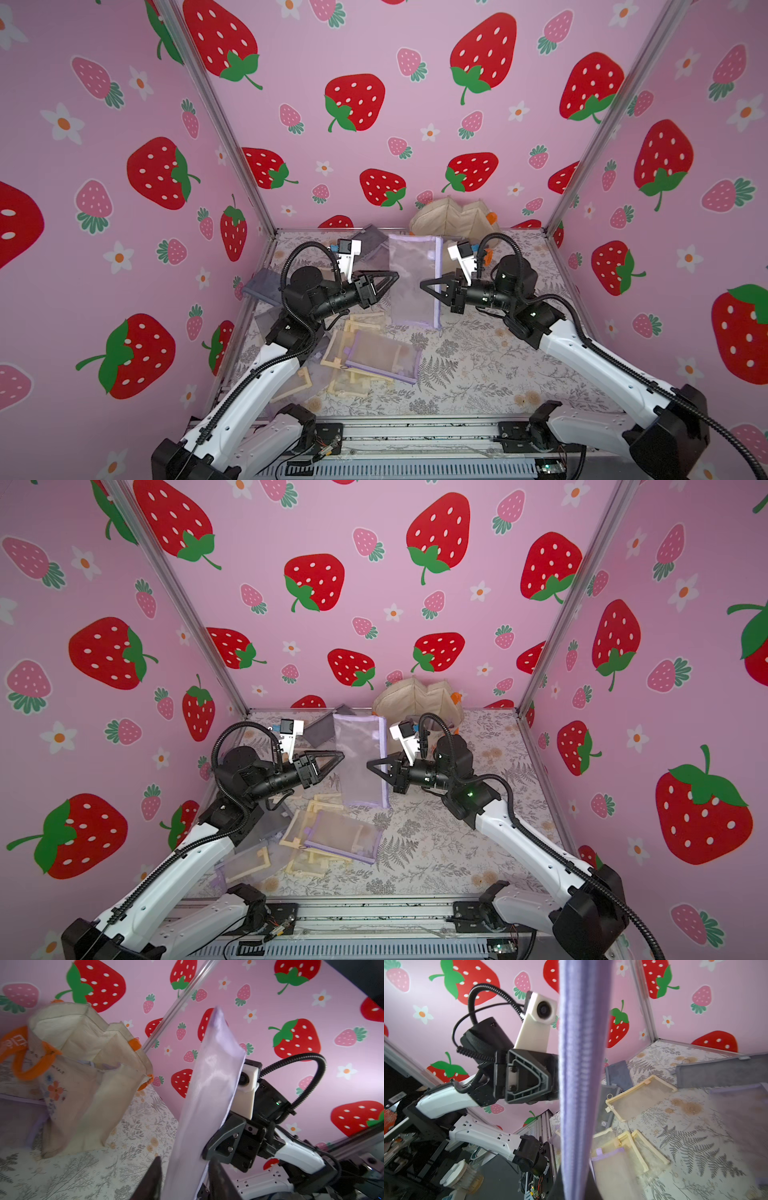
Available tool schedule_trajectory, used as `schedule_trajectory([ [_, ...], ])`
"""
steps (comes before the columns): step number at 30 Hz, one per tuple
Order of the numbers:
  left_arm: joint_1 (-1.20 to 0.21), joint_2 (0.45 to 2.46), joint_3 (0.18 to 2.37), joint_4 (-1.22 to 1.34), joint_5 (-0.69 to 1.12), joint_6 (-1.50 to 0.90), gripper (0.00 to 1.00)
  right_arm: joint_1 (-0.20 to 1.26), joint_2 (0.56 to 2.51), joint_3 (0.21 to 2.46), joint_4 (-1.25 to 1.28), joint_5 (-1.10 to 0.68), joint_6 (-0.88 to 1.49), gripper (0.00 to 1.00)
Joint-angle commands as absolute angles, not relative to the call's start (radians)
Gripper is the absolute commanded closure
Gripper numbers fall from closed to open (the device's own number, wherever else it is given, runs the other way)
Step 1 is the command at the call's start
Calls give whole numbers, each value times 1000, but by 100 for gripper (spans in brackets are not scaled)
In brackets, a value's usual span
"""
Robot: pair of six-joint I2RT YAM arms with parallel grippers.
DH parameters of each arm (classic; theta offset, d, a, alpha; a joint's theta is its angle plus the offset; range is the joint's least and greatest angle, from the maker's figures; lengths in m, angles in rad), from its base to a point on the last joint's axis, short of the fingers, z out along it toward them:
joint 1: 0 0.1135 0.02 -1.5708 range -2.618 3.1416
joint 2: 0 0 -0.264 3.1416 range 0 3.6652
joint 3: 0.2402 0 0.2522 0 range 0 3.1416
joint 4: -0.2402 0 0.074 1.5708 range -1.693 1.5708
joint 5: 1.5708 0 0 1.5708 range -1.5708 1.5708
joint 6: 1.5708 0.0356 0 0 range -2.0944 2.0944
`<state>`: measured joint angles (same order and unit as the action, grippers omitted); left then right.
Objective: Put the pencil pouch into the canvas bag
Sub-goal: Pick up the pencil pouch, then place the pencil pouch in the canvas bag.
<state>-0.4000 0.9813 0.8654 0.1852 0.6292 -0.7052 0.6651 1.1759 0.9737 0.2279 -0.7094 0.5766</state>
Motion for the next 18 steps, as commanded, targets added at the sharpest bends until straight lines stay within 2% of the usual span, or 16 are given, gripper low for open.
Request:
schedule_trajectory([
  [1,-402,956,924,-8,456,-593,28,559,1152,1053,186,-639,658,100],
  [5,-401,964,937,-153,369,-532,14,411,1261,1254,34,-625,691,100],
  [11,-402,927,913,-233,325,-483,12,278,1464,1500,7,-539,771,100],
  [18,-399,888,890,-250,302,-454,12,258,1682,1719,-88,-330,675,100],
])
